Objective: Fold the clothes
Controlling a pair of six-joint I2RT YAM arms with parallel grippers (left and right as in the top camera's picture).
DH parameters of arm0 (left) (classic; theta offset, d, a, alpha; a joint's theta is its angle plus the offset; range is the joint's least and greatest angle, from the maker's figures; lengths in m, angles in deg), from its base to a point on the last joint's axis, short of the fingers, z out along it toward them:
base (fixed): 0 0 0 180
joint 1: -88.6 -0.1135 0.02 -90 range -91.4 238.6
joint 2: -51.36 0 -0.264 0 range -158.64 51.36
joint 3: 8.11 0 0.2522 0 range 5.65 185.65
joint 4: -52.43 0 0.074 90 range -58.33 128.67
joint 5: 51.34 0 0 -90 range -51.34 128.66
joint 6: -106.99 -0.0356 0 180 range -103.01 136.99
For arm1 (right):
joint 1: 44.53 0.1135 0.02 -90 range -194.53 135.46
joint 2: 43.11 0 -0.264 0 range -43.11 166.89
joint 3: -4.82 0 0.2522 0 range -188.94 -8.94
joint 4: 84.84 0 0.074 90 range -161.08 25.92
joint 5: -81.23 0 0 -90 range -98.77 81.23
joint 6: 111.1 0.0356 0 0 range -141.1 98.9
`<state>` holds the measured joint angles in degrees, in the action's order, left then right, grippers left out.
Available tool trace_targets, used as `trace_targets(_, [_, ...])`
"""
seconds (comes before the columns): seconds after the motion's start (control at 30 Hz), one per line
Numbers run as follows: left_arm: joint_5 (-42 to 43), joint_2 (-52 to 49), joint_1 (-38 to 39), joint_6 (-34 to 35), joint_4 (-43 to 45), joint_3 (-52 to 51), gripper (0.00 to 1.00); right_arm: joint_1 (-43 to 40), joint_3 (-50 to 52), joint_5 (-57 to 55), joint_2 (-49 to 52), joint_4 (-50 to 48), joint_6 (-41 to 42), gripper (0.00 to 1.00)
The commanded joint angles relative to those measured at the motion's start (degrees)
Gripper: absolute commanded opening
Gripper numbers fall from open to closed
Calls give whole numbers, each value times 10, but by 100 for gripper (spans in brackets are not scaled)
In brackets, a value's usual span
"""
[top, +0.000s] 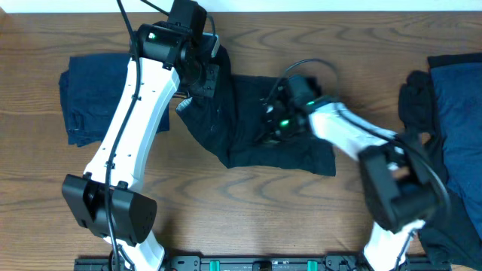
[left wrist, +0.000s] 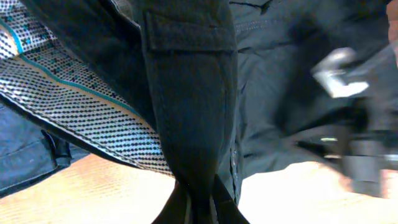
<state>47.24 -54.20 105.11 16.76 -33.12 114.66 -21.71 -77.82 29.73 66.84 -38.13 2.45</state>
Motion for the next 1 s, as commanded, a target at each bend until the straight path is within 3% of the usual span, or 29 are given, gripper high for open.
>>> trace_targets(0.0, [-5,0,0,4,-2,14,6,-36,-6,-104,-54,56,-75,1])
trace_targets(0.17, [-5,0,3,20,-2,14,6,-79,-5,-274,-59,117,-75,1])
trace_targets(0.97, [0,-47,83,83,21,13,6,-110,34,-369,58,54,-75,1])
